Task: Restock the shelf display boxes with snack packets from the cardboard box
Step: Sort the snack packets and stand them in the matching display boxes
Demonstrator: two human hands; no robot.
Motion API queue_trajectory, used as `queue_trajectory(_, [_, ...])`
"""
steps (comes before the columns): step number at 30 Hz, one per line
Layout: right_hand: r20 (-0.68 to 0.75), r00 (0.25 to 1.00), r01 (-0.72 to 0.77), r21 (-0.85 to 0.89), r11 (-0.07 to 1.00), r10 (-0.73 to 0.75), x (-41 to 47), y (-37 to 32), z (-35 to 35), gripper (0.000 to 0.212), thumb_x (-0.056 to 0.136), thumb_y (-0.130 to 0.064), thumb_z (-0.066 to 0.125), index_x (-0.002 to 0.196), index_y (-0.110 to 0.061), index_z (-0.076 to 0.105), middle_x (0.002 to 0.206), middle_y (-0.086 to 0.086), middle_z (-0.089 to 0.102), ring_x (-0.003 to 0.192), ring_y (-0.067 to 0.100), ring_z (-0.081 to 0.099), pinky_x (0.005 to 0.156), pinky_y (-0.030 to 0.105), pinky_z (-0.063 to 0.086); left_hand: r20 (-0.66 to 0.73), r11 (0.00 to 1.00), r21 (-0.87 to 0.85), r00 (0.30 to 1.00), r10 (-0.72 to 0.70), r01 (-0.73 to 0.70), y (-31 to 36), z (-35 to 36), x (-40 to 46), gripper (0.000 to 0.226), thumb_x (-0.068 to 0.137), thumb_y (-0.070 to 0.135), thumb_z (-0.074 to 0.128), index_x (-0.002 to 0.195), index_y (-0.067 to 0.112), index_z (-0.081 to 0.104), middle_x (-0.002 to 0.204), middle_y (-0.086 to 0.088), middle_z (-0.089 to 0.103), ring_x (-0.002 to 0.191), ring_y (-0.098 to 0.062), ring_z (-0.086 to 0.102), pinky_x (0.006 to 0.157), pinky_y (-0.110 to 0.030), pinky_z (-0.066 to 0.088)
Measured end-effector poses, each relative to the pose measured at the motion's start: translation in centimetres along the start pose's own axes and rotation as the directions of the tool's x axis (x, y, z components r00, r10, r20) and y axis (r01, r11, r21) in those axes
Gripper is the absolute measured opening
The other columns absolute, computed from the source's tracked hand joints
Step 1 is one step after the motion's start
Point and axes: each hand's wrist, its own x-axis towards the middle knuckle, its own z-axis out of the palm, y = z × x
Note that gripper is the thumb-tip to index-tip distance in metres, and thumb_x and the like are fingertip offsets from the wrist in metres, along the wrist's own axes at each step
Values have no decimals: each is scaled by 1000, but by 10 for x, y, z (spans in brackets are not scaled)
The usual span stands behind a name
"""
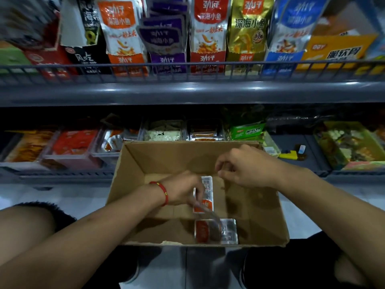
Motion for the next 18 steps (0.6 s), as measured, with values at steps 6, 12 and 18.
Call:
queue_trajectory(6, [206, 978, -161, 657, 737, 31, 11, 1, -1, 41, 96, -39, 65, 130, -17, 62, 115, 0, 74, 102, 14, 70, 77, 22, 55, -552, 930, -195, 818, 158, -311, 24, -56, -48, 11, 79, 2, 81, 86, 11, 81, 101, 1, 71, 88, -11, 71, 81, -19, 56])
queue_trajectory(12, [-166, 973, 91, 913, 398, 158, 10, -15, -13, 27, 82, -21, 78, 102, -5, 69, 94, 9, 78, 86, 18, 74, 74, 25, 57, -488, 368, -856, 804, -340, -363, 37, -62, -71, 29, 92, 9, 65, 120, 2, 63, 113, -18, 72, 96, -25, 73, 81, -34, 61])
queue_trajectory(18, [-222, 918, 99, 931, 352, 329, 6, -35, -18, 26, 87, -23, 74, 107, -7, 69, 97, 9, 79, 92, 24, 76, 77, 29, 60, -304, 215, -948, 866, -398, -234, 33, -58, -90, 22, 89, -3, 67, 109, 2, 65, 103, -17, 76, 93, -27, 74, 83, -41, 62])
